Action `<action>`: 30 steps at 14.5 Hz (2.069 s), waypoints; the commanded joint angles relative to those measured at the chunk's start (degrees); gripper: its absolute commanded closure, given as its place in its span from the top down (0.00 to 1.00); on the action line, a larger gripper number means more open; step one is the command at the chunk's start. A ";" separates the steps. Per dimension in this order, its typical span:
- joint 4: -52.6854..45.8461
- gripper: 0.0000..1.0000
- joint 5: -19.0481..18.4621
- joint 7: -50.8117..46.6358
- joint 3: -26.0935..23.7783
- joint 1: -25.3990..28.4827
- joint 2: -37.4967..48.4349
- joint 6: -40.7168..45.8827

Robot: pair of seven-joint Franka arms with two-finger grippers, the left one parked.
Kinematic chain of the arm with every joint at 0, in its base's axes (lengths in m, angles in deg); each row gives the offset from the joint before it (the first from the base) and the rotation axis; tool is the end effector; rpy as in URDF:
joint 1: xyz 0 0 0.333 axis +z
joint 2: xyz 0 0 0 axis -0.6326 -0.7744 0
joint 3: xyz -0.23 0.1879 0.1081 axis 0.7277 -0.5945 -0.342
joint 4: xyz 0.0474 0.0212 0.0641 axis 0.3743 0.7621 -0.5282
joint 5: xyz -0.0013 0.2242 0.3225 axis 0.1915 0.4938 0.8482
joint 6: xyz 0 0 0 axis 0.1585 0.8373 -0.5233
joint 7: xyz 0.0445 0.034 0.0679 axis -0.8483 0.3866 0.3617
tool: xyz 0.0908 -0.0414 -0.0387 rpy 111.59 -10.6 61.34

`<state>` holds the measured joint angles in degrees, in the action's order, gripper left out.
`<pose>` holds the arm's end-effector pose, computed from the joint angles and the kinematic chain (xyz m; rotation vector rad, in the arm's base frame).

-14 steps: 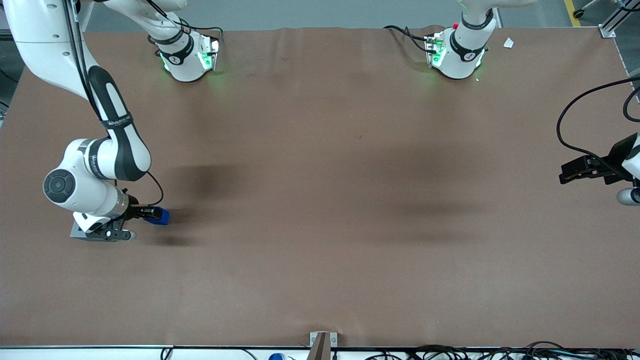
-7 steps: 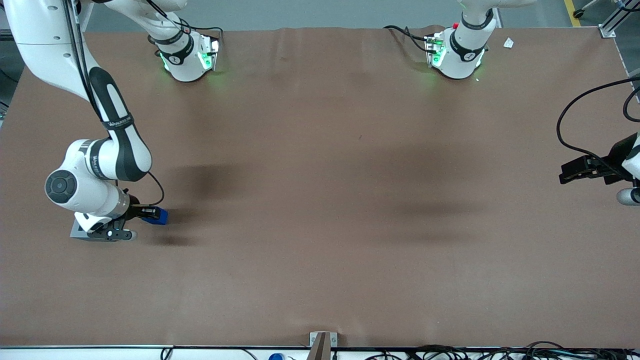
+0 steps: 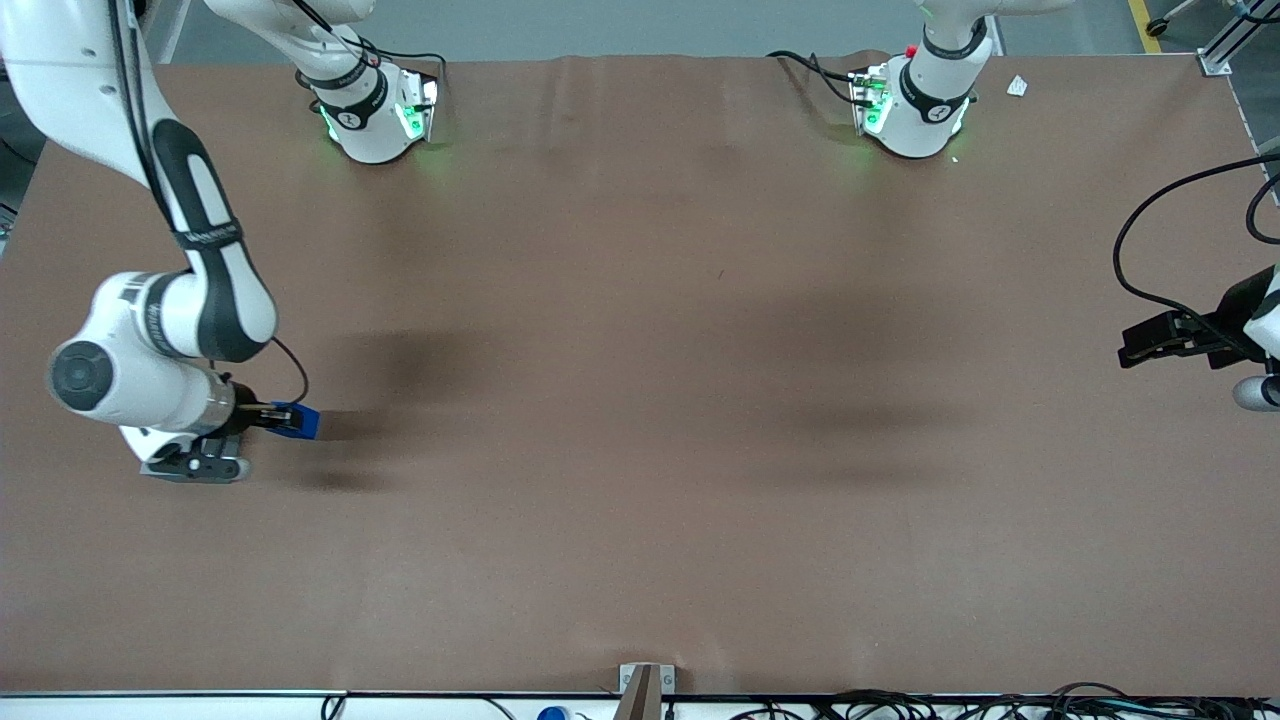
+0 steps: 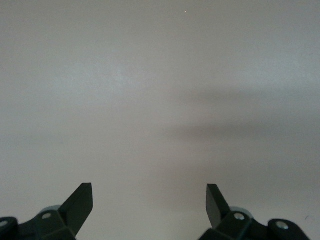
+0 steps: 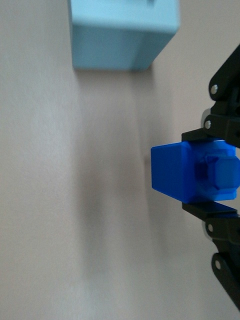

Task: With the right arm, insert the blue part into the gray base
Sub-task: 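Carry the blue block over the gray base's square opening, then lower the blue block into the gray base's opening with the right gripper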

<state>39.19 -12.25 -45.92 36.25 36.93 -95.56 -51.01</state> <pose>0.6358 -0.0461 0.2921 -3.1313 0.1684 0.1898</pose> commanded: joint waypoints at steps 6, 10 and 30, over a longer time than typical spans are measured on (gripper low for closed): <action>-10.26 0.01 -1.58 5.21 -0.55 -7.86 3.67 11.03; -11.48 0.01 -1.76 8.90 -0.46 -10.42 3.24 10.50; -16.32 0.01 -1.14 17.61 -0.55 -14.12 -7.66 6.11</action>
<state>24.47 -13.26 -29.03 36.55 23.82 -102.24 -45.35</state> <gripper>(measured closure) 0.493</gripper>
